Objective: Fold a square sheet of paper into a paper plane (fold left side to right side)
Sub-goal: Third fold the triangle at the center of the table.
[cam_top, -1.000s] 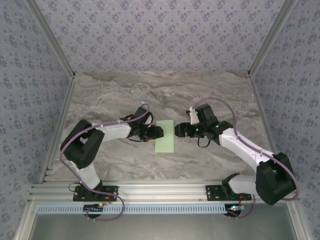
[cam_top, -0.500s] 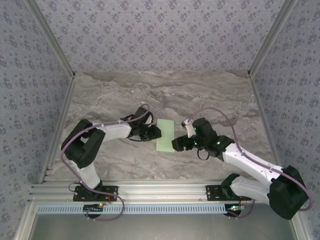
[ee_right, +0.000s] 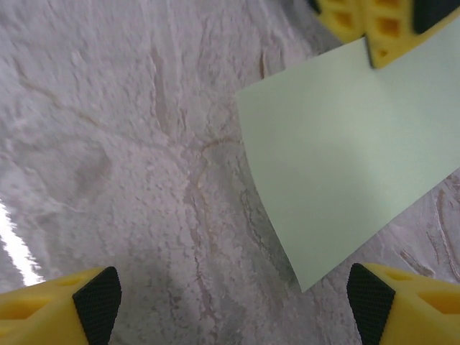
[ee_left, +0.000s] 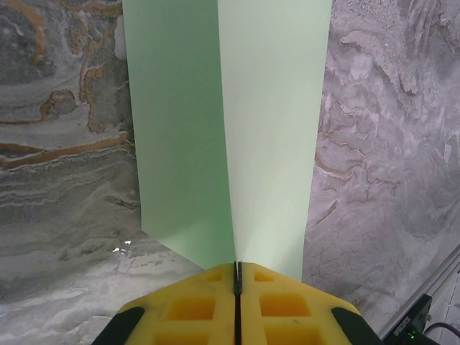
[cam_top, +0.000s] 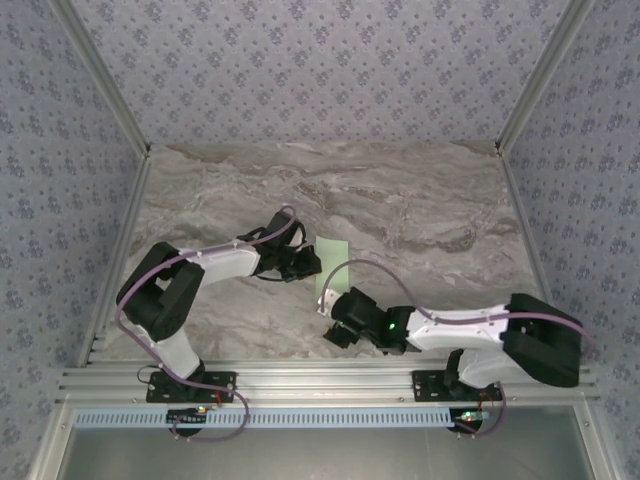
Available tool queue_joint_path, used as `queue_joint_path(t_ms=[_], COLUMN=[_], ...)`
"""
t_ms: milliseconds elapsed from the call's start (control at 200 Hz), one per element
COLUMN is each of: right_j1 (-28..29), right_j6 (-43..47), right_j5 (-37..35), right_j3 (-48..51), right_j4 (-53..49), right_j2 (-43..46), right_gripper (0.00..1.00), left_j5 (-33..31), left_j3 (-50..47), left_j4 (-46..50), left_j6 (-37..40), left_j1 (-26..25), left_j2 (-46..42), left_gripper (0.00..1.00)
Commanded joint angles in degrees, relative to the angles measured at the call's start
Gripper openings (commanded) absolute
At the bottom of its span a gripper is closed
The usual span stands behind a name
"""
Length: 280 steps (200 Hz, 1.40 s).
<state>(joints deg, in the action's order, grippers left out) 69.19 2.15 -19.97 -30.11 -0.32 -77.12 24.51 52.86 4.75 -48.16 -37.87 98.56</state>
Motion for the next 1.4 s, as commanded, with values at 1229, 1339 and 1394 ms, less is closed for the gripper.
queue_joint_path(t_ms=[1229,1339,1394], right_j1=[-9.0,-11.2,-12.1], right_j6=[3.5,1.8,1.1], right_j5=[13.4,16.2,17.7], right_j3=[-2.3,-1.7,-1.7], right_j4=[6.7,7.5,7.7], right_j2=[-5.1,-5.2,-5.2], right_gripper=[0.0,0.0,0.0], left_j5=[2.0,3.1,5.0], left_j3=[0.7,2.2,3.5], left_j4=[7.8,8.0,7.0], left_j6=[6.5,7.8,8.0], left_j1=[5.1,5.5,5.4], left_j2=[-7.6,-8.0,-6.4], left_gripper=[0.37,0.27,0.23])
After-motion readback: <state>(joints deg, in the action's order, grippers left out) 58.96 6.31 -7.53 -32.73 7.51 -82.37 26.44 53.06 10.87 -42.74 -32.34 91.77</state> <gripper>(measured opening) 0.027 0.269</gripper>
